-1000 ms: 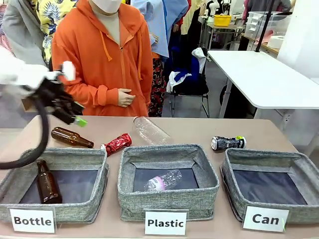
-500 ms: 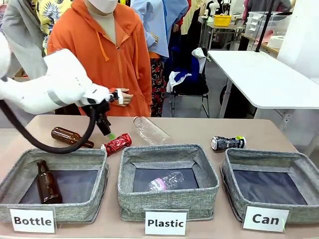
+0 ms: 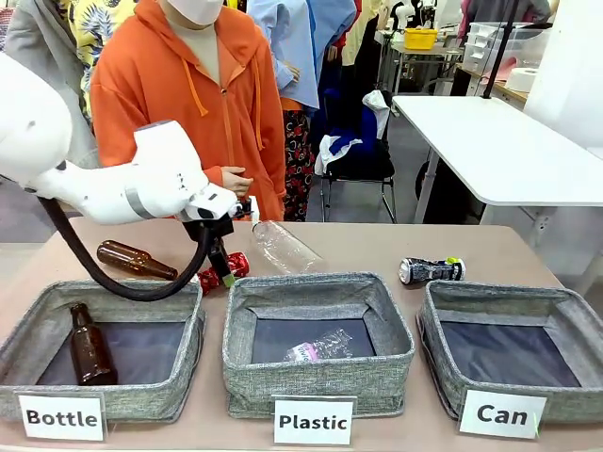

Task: Sort the can waste into the basket.
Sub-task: Pick up the can waste from the table and place it in the right Fabric basket.

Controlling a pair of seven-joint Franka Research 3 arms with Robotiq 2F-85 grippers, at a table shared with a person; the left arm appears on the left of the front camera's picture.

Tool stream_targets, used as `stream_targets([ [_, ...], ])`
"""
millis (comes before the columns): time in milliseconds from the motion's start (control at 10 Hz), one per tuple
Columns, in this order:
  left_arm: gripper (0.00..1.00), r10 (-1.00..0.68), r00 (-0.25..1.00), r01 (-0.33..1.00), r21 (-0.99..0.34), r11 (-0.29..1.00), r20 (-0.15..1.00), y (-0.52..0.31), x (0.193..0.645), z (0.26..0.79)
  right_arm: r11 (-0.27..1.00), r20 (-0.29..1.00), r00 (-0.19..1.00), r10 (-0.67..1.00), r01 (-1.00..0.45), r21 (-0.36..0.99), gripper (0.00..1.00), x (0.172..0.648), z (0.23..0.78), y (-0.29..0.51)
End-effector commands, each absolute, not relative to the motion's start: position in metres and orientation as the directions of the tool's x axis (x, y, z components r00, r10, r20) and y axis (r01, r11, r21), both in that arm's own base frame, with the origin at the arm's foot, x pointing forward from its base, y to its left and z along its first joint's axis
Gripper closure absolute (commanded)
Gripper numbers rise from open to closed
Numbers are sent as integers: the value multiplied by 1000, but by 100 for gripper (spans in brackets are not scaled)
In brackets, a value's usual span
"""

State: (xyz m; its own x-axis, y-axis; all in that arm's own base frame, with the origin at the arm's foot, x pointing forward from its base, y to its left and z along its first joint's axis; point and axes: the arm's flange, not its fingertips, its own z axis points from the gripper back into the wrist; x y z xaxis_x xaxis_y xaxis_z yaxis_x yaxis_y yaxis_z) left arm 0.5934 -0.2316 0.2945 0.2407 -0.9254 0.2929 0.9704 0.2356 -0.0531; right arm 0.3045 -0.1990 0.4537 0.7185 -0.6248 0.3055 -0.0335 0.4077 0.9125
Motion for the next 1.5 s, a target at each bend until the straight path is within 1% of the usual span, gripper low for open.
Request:
stream_targets([
  [0, 0, -933, 246, 969, -69, 236, 264, -239, 600, 293, 409, 335, 701, -629, -69, 910, 0, 308, 452, -199],
  [100, 58, -942, 223, 975, -53, 216, 252, -242, 598, 294, 409, 335, 701, -629, -69, 910, 0, 308, 452, -199],
  [200, 58, -943, 219, 976, -50, 213, 249, -244, 596, 297, 409, 335, 701, -629, -69, 910, 0, 308, 452, -199],
  [300, 100, -943, 218, 976, -39, 215, 251, -244, 594, 300, 409, 335, 701, -629, -69, 910, 0, 308, 452, -199],
  [400, 64, -943, 218, 976, -28, 218, 253, -243, 592, 304, 409, 335, 701, -629, -69, 910, 0, 308, 452, -199],
  [500, 100, -943, 215, 976, -23, 216, 256, -243, 590, 307, 409, 335, 701, -629, -69, 910, 0, 308, 452, -199],
  [800, 100, -944, 200, 979, -24, 200, 261, -242, 586, 316, 409, 335, 701, -629, -69, 910, 0, 308, 452, -199],
  [900, 100, -941, 194, 980, -11, 198, 277, -239, 582, 327, 409, 335, 701, -629, -69, 910, 0, 308, 452, -199],
  [1000, 100, -935, 180, 981, 8, 192, 306, -233, 575, 349, 409, 335, 701, -629, -69, 910, 0, 308, 452, -199],
  [1200, 100, -922, 97, 986, 89, 141, 375, -216, 537, 413, 409, 335, 701, -629, -69, 910, 0, 308, 452, -199],
  [1300, 100, -916, 43, 992, 89, 85, 399, -210, 514, 440, 409, 335, 701, -629, -69, 910, 0, 308, 452, -199],
  [1400, 100, -909, 1, 998, 53, 25, 417, -205, 485, 461, 409, 335, 701, -629, -69, 910, 0, 308, 452, -199],
])
